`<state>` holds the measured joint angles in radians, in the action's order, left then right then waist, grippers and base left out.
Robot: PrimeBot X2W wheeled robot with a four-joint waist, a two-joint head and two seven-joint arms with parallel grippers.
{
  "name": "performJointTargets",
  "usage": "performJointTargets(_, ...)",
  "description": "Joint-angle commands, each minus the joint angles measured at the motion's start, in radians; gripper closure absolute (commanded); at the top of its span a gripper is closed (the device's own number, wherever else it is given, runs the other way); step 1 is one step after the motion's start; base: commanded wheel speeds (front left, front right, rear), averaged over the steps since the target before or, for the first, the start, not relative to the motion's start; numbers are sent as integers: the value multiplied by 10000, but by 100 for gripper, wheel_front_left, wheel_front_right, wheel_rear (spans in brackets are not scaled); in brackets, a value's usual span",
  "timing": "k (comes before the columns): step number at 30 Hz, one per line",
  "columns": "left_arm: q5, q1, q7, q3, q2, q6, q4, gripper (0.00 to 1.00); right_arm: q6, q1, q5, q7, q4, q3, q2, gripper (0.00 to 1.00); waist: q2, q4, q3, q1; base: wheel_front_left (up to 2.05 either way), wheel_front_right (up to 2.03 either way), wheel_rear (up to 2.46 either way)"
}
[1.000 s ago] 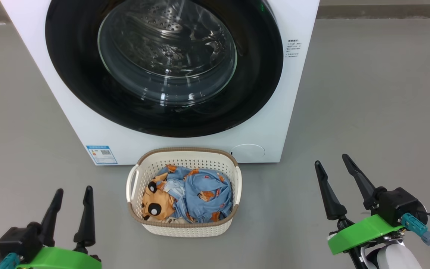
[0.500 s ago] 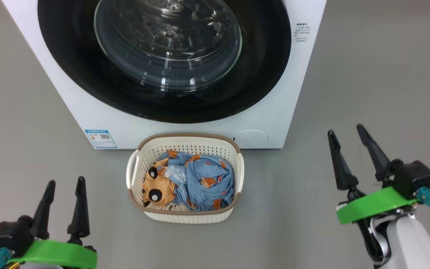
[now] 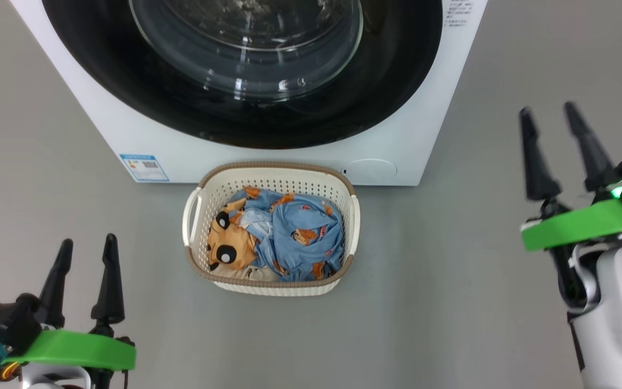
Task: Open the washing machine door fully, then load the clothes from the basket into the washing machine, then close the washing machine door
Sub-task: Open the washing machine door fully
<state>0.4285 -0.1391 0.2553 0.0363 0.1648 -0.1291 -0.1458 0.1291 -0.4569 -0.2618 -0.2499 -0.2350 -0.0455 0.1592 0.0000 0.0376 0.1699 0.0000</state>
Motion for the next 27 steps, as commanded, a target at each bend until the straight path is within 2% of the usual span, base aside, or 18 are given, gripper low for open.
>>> performJointTargets(1,62,-402,65,-345,290,-16,273,0,16,-364,-234,-118,140,98,28,100,0,39,159,0,0,0,0)
performJointTargets(11,281,-668,65,-103,524,-16,437,0,16,-2229,-2863,69,-867,-480,498,100,0,98,855,0,0,0,0)
performJointTargets(16,363,-885,65,-29,594,-16,531,0,16,-3050,-4334,732,-1289,-449,992,100,0,233,1242,0,0,0,0)
performJointTargets(20,397,-1025,65,-33,642,-16,648,0,16,-3698,-6071,1746,-1741,-631,1131,100,0,316,1542,0,0,0,0)
performJointTargets(21,397,-1025,65,-33,642,-16,648,0,16,-3698,-6071,1746,-1741,-631,1131,100,0,316,1542,0,0,0,0)
performJointTargets(23,414,-1092,65,-38,659,-16,718,0,16,-4052,-6888,2226,-1925,-771,1251,100,0,360,1702,0,0,0,0)
performJointTargets(27,446,-1266,65,-63,678,-16,919,0,16,-4733,-7699,2894,-2379,-796,1573,100,0,476,2054,0,0,0,0)
